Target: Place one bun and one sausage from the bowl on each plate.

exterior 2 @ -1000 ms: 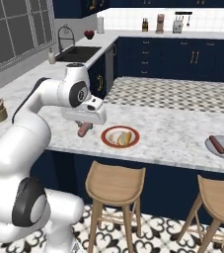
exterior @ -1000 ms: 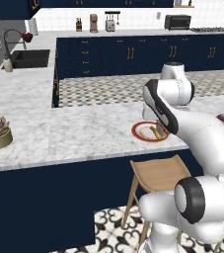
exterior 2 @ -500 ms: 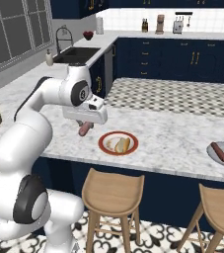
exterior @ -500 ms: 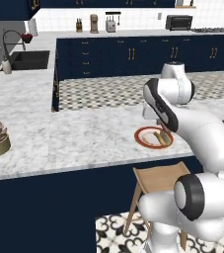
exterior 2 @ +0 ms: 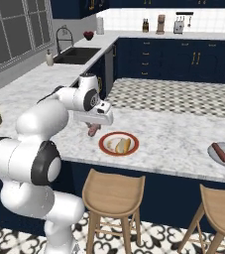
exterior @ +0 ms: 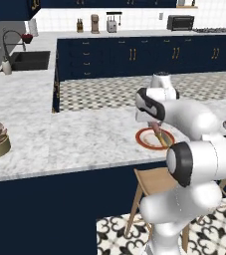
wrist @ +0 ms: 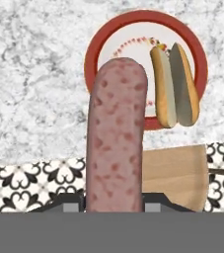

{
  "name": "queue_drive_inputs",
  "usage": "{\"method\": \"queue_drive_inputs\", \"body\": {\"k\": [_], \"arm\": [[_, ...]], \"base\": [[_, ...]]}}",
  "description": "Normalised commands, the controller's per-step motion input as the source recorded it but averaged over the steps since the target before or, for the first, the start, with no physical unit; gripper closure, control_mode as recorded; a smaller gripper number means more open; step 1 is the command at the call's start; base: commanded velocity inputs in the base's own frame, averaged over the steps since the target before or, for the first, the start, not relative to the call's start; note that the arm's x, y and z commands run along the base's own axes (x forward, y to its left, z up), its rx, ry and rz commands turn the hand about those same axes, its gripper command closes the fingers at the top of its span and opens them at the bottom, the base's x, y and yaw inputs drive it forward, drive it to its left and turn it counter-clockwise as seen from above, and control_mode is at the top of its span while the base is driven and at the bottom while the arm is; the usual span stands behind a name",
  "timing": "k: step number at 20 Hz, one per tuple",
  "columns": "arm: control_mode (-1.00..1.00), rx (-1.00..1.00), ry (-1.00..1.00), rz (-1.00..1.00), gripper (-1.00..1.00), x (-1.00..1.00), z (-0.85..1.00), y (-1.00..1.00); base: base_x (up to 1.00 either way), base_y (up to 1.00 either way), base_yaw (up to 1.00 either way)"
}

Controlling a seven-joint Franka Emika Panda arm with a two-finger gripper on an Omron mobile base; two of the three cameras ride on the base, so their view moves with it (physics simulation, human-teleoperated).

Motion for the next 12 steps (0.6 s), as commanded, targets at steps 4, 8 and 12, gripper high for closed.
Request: {"method": "queue_drive_inputs", "body": {"k": [4, 8, 12], "arm": [[-1.00, 0.00, 0.01, 0.03, 1.00, 0.78, -0.72, -0.06], [-1.00, 0.00, 0.00, 0.00, 1.00, 0.62, -0.63, -0.35], [-1.00, 0.00, 0.06, 0.00, 1.00, 0.37, -0.68, -0.05]], "base": [[0.00, 0.00, 0.00], [0.00, 0.00, 0.00], [0.00, 0.00, 0.00]]}}
